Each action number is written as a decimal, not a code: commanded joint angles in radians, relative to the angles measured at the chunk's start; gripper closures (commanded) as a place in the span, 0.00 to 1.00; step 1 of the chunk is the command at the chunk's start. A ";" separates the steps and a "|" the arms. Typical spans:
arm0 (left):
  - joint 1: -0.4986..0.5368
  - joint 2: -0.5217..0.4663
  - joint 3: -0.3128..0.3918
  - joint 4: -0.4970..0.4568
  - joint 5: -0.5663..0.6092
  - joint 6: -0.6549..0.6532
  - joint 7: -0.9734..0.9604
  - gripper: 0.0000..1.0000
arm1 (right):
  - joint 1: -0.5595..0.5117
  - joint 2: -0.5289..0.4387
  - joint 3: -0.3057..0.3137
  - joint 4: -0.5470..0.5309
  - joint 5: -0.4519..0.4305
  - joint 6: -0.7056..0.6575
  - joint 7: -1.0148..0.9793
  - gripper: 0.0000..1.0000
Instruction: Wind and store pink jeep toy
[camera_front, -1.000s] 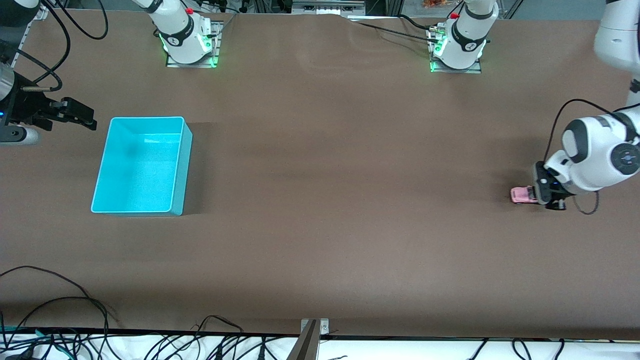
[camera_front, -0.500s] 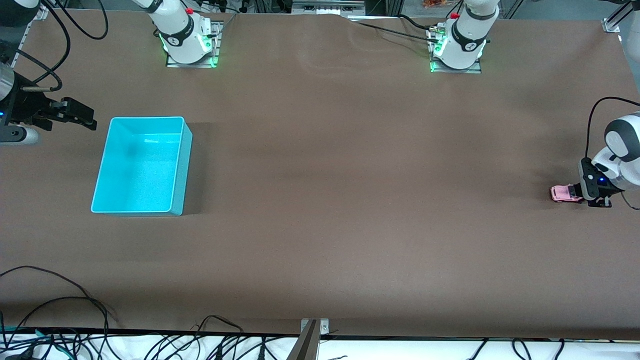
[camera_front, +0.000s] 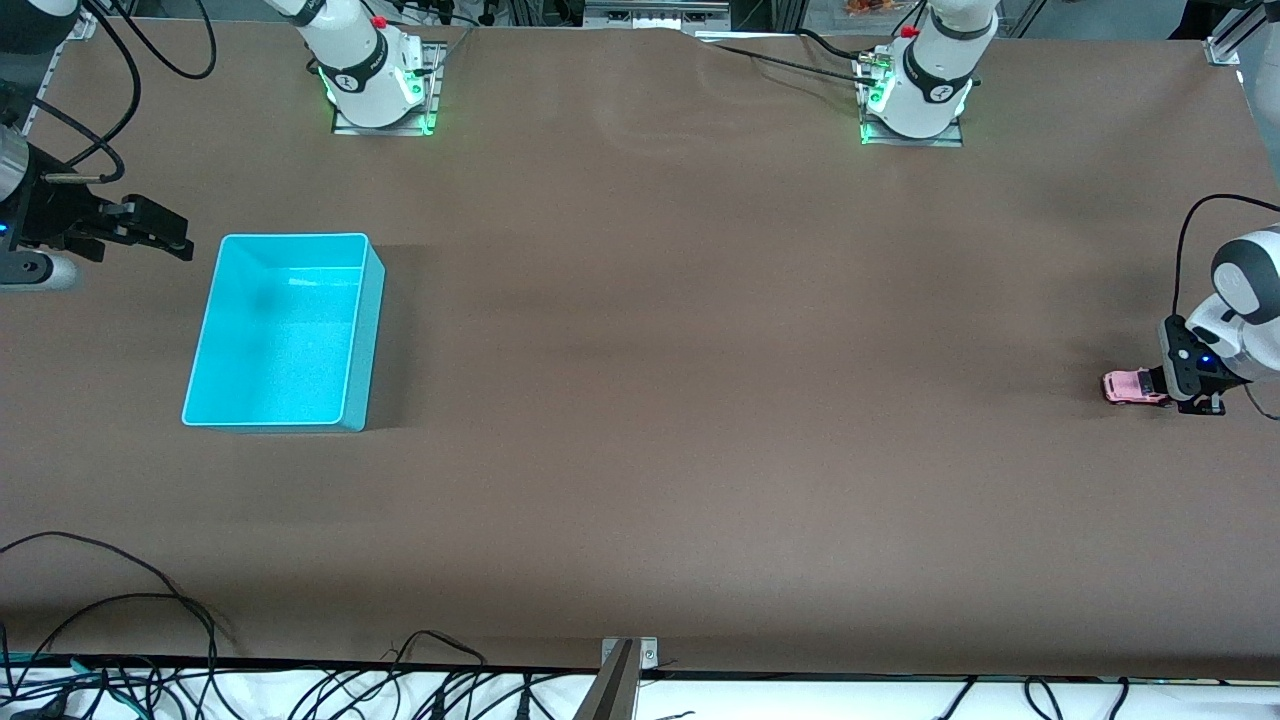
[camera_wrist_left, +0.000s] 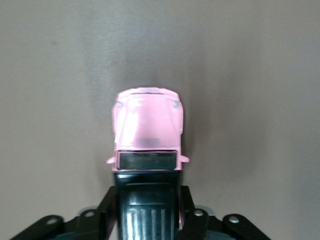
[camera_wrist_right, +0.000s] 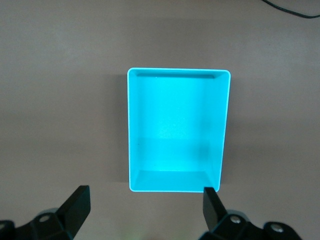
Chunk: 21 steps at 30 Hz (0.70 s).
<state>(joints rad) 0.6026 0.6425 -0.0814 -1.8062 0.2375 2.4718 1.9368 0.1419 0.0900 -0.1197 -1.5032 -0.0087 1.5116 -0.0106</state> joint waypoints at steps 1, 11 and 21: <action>0.009 0.030 -0.008 0.018 0.013 -0.054 0.013 0.00 | -0.005 0.001 0.003 0.011 -0.007 -0.002 -0.005 0.00; 0.005 -0.101 -0.064 0.016 0.013 -0.249 -0.093 0.00 | -0.005 0.002 0.003 0.011 -0.007 -0.002 -0.005 0.00; 0.002 -0.216 -0.136 0.018 0.013 -0.450 -0.264 0.00 | -0.005 0.002 0.003 0.011 -0.007 -0.002 -0.005 0.00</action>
<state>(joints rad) 0.6021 0.4988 -0.1809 -1.7721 0.2374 2.1160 1.7748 0.1418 0.0900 -0.1197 -1.5032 -0.0087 1.5119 -0.0106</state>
